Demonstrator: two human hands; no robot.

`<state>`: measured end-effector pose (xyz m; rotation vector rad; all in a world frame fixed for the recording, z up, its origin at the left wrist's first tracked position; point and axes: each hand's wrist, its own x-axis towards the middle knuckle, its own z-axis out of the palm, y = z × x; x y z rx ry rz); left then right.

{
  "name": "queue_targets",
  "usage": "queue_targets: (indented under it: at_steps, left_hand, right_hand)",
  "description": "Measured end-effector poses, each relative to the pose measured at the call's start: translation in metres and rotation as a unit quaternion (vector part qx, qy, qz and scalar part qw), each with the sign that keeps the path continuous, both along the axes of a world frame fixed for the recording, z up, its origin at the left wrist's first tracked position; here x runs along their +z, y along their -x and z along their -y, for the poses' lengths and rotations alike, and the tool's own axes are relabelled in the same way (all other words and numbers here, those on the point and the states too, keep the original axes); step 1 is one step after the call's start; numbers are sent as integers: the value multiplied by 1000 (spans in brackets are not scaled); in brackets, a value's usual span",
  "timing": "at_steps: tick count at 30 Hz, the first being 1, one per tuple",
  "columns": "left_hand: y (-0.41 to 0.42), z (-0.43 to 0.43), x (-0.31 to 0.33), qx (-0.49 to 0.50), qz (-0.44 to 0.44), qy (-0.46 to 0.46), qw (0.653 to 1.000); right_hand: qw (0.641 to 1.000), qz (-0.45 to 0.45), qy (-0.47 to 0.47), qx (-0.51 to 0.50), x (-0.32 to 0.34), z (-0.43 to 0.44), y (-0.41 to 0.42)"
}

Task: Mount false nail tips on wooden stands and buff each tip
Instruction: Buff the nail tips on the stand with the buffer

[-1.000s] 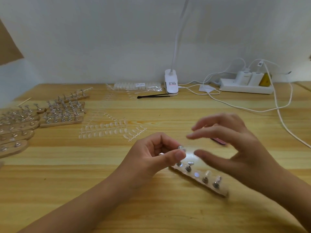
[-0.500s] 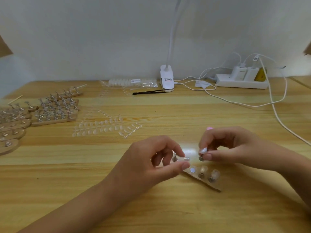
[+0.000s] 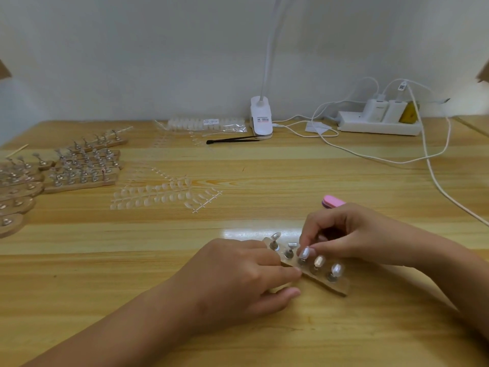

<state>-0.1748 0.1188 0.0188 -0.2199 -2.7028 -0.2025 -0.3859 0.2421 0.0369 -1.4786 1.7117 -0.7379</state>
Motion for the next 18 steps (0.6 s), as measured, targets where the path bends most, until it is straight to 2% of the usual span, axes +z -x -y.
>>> queue_targets:
  at_steps: [7, 13, 16, 18]
  left_hand:
    - [0, 1, -1, 3, 6, -2, 1000]
    - [1, 0, -2, 12, 12, -11, 1000]
    - [1, -1, -1, 19, 20, -27, 999]
    - [2, -2, 1, 26, 18, -41, 999]
  right_hand:
    - [999, -38, 16, -14, 15, -8, 2]
    - [971, -237, 27, 5, 22, -18, -23]
    - [930, -362, 54, 0, 17, -18, -34]
    - [908, -415, 49, 1, 18, -17, -42]
